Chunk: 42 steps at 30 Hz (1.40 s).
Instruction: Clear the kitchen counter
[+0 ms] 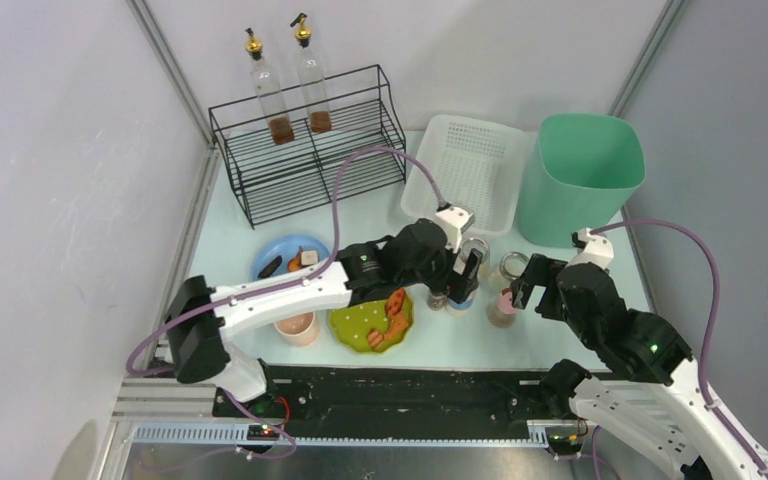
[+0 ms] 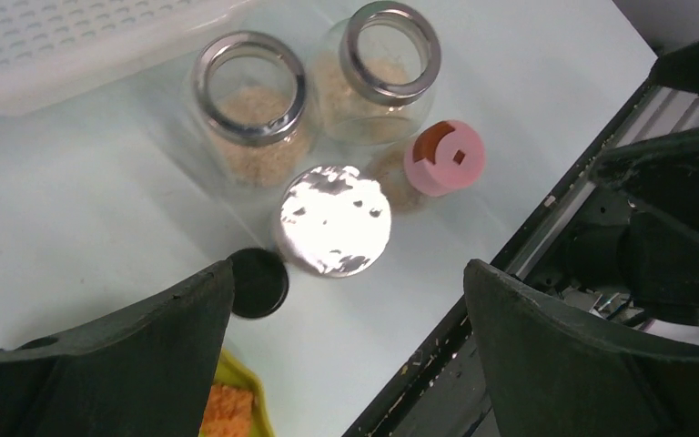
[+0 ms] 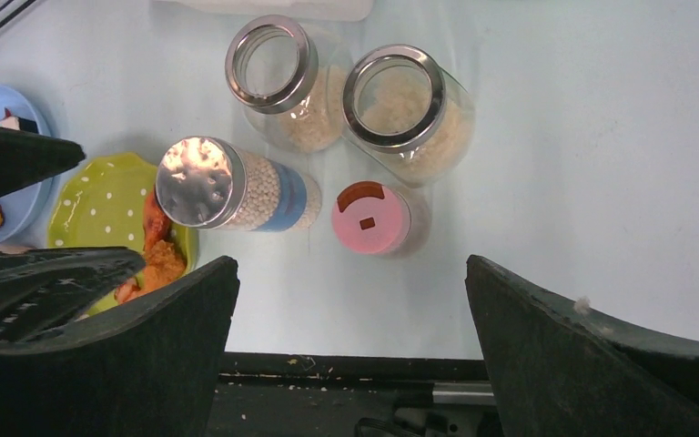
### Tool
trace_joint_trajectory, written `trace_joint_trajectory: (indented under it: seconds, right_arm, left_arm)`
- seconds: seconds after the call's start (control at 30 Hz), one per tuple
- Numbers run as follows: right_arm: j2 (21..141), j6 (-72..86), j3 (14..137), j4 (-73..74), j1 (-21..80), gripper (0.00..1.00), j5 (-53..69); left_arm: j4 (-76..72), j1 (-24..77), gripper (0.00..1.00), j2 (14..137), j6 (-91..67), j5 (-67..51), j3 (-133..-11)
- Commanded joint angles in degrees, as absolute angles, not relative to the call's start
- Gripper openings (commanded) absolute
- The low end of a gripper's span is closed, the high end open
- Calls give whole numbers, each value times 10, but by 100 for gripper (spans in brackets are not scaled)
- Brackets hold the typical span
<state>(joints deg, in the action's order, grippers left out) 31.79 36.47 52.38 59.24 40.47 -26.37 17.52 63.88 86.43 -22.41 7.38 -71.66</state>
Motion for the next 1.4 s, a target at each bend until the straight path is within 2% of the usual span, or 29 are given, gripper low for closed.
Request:
trace_joint_trajectory:
  seconds: [0.0,0.3,0.63,1.13,1.37]
  right_arm:
    - [303,394,540,606,402,100,-290]
    - [303,396,541,610,401,100,-273]
    - [287,399,541,610,401,100,-260]
    - [283,397,541,608,401,100,-242]
    - [288,400,541,607,401,100,-237]
  left_arm:
    - [203,664,100,913,-196,106,-788]
    - [255,688,100,971,-183,167,-852]
    - [246,701,99,1005,-194,240,-837]
    - [-1,716,98,950,-205,301,-656]
    - [-76,725,97,935,-192,329,-615]
